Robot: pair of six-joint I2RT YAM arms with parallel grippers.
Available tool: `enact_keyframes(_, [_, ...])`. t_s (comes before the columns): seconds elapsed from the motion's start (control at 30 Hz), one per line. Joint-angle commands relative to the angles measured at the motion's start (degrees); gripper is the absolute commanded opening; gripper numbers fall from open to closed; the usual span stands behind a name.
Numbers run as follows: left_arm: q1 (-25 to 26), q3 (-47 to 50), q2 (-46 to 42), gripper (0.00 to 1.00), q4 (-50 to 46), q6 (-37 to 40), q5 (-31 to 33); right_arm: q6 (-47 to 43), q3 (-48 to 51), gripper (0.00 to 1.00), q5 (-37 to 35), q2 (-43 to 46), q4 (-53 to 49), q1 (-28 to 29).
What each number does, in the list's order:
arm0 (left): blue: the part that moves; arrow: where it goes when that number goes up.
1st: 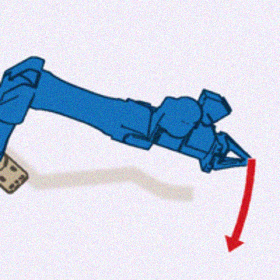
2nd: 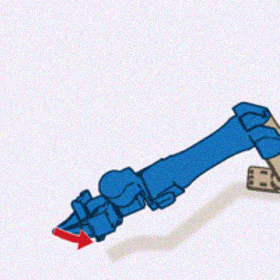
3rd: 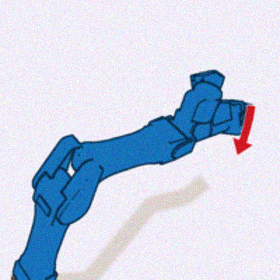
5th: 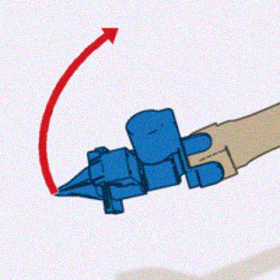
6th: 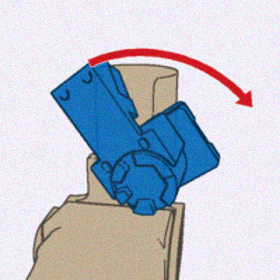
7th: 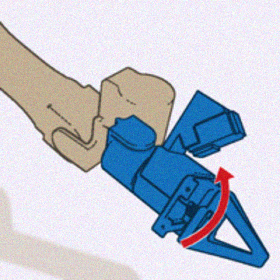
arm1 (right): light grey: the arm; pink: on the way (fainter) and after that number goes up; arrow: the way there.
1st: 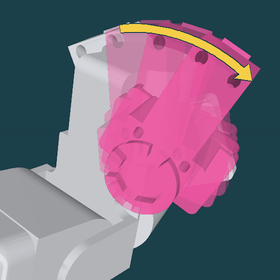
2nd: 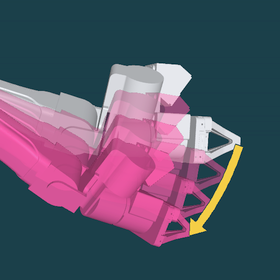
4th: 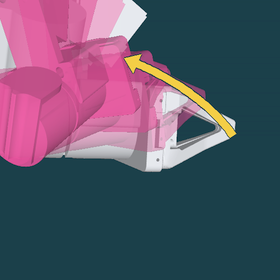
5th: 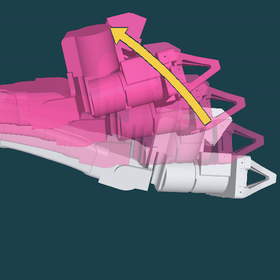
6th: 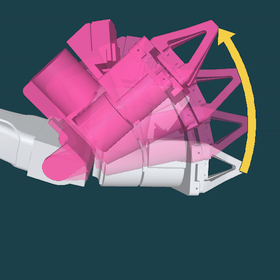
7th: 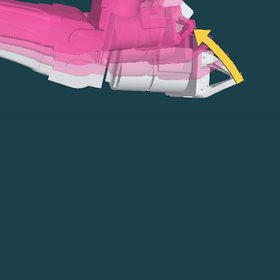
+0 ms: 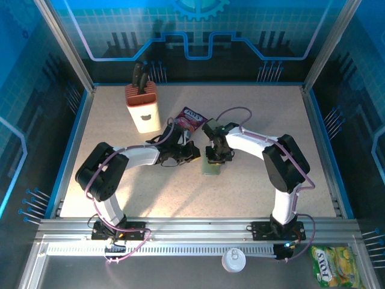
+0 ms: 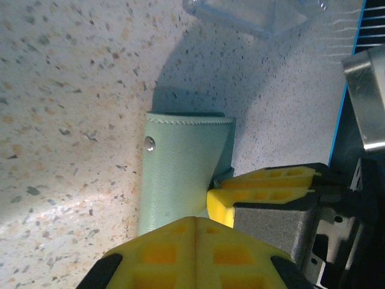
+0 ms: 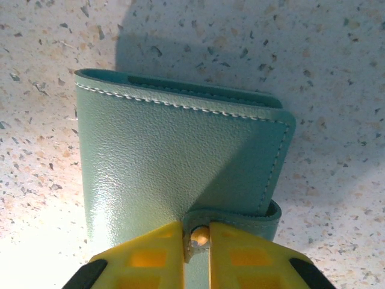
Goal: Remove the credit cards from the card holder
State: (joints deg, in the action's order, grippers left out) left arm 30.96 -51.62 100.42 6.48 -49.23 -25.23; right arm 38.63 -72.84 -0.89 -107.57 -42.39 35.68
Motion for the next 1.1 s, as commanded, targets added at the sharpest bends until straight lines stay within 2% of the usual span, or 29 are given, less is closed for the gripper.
enact_keyframes(0.0, [1.3, -1.9, 1.8, 0.06, 0.8, -0.3, -1.8, -0.3, 2.8, 0.13, 2.2, -1.6, 2.1, -0.3])
enact_keyframes(0.3, [3.3, -5.1, 5.0, 0.05, -1.9, -0.8, -1.9, -0.6, 5.4, 0.00, 4.6, -0.4, 4.9, -1.3])
enact_keyframes(0.57, [3.8, -5.5, 7.9, 0.04, -2.4, -2.0, -4.1, -1.0, 6.7, 0.00, 5.4, 1.2, 5.7, -1.8])
enact_keyframes(0.8, [3.9, -7.8, 11.1, 0.05, -9.9, -1.1, -3.9, -0.8, 7.5, 0.00, 6.0, 2.9, 6.5, -1.9])
enact_keyframes(1.07, [3.6, -10.3, 12.2, 0.04, -22.5, 3.1, 1.6, -0.4, 8.8, 0.00, 5.8, 5.6, 6.9, -2.8])
